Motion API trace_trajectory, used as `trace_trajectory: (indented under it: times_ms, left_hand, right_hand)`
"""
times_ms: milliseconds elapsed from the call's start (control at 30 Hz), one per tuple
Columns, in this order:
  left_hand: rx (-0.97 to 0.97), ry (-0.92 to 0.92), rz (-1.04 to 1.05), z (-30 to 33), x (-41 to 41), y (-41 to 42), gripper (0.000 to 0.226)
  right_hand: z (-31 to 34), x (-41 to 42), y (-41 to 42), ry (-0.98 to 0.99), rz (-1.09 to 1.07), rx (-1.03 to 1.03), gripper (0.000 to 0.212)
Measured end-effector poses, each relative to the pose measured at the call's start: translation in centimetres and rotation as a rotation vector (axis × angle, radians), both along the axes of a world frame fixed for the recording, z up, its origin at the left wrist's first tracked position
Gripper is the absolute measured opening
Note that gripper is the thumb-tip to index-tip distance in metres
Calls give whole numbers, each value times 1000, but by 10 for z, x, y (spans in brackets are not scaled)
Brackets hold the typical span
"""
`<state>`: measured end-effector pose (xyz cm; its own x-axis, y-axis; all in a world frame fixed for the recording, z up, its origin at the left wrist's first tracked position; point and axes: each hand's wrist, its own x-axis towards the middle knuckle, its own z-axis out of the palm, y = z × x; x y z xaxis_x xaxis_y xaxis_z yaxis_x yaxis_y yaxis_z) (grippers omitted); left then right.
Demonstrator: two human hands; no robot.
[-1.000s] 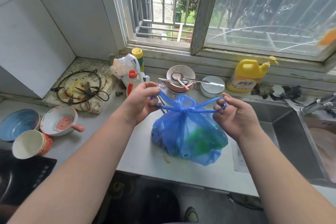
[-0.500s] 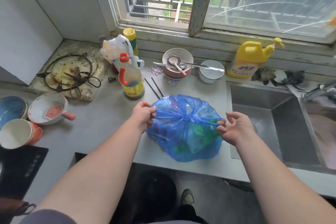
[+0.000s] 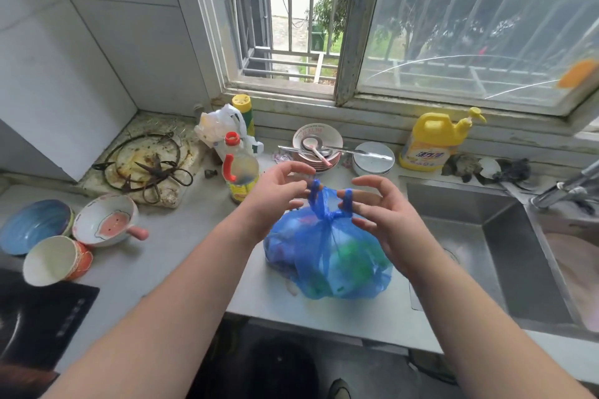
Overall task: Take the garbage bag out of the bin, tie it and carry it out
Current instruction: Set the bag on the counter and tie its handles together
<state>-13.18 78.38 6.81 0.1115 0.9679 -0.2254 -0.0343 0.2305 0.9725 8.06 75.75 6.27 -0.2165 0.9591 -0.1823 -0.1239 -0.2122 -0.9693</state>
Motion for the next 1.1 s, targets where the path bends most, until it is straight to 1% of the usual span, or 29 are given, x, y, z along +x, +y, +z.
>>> trace_trajectory:
  times_ms: [67,133,233,333,467,533,667,733,833,900,933,1000,1100]
  left_hand:
    - [45,64,-63,8,10,-9,34]
    - [84,118,-105,10,18,-18,38]
    - [117,193,-137,8,24,-26,39]
    - [120,231,-169,1,28,-31,39]
    - [143,261,-127,-13,35,-37,43]
    - [176,330,-85,-22,39,-41,46]
    - [243,496,-30,-34,44,-49,38]
    - [286,664,-29,-36,43,-53,36]
    - [355,1046,-87,-42,35,-58,46]
    - [284,1275,-125,-43,32,-66,55]
    - [229,1353,-138,-45,30,-71,58]
    - [149,1419,-140,-49,27,-84,61]
    - [121,1431,-96,-54,24,-108,62]
  right_hand:
    - [-4,-11,-6,-33,4,13,44]
    - [-10,-17,-9,25,-46,-35,46]
    - [-16,-18,-11,94,-139,-113,47]
    - [-22,-13,-17,51,-122,-124,50]
    - [-29,-5,-22,53,-61,-134,53]
    - [-30,-3,-25,17,-37,-120,50]
    - [-28,5,-28,-53,-30,-39,40]
    - [-26,12,-25,-178,-13,38,34]
    - [-24,21,-18,-425,69,216,32]
    - [-22,22,-13,-516,124,279,31]
    - [-22,22,-11,-546,153,286,31]
    - [-21,20,-8,-537,206,258,29]
    - [-21,8,-15,-402,248,209,30]
